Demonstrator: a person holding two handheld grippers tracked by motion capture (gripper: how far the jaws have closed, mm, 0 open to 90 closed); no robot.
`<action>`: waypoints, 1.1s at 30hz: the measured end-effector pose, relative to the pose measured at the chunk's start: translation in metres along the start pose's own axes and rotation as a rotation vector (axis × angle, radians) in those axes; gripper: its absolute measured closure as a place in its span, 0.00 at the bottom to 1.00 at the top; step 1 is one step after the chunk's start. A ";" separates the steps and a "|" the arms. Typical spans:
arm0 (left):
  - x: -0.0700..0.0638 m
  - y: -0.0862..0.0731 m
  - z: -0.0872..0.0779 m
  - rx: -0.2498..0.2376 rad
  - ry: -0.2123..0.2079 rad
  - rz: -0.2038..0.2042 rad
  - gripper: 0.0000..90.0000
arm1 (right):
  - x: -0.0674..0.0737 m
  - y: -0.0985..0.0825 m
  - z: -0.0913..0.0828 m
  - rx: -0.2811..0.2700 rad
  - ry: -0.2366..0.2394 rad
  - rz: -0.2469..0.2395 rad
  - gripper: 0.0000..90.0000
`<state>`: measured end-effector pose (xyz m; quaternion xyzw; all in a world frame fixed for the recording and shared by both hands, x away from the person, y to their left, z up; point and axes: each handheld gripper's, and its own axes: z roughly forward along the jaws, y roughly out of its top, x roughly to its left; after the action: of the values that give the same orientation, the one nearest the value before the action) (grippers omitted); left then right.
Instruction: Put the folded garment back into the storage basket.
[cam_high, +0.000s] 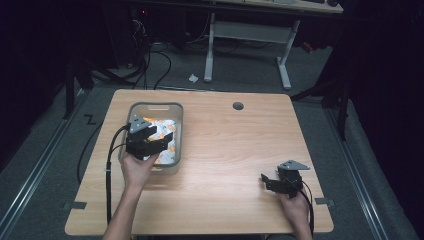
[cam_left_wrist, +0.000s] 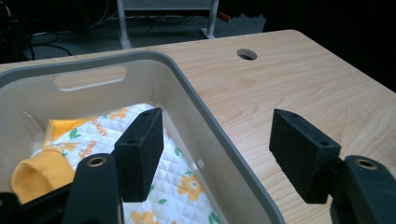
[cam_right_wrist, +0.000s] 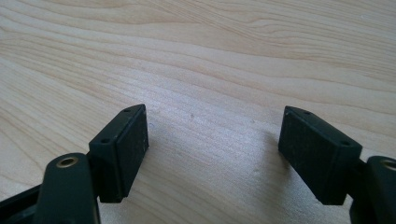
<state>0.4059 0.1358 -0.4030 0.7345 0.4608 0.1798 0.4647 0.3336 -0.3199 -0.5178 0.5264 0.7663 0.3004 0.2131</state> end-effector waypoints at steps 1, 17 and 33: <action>-0.002 -0.001 -0.001 -0.002 -0.006 0.000 0.39 | 0.000 0.000 0.000 0.000 0.000 0.000 0.27; -0.018 -0.008 -0.002 -0.003 -0.062 0.003 0.39 | 0.000 0.000 0.000 0.000 0.000 -0.002 0.27; -0.033 -0.016 0.001 0.007 -0.110 0.006 0.39 | 0.000 0.000 0.000 0.000 -0.001 -0.002 0.27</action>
<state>0.3815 0.1100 -0.4114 0.7462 0.4328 0.1392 0.4863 0.3335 -0.3200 -0.5178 0.5257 0.7667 0.3002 0.2137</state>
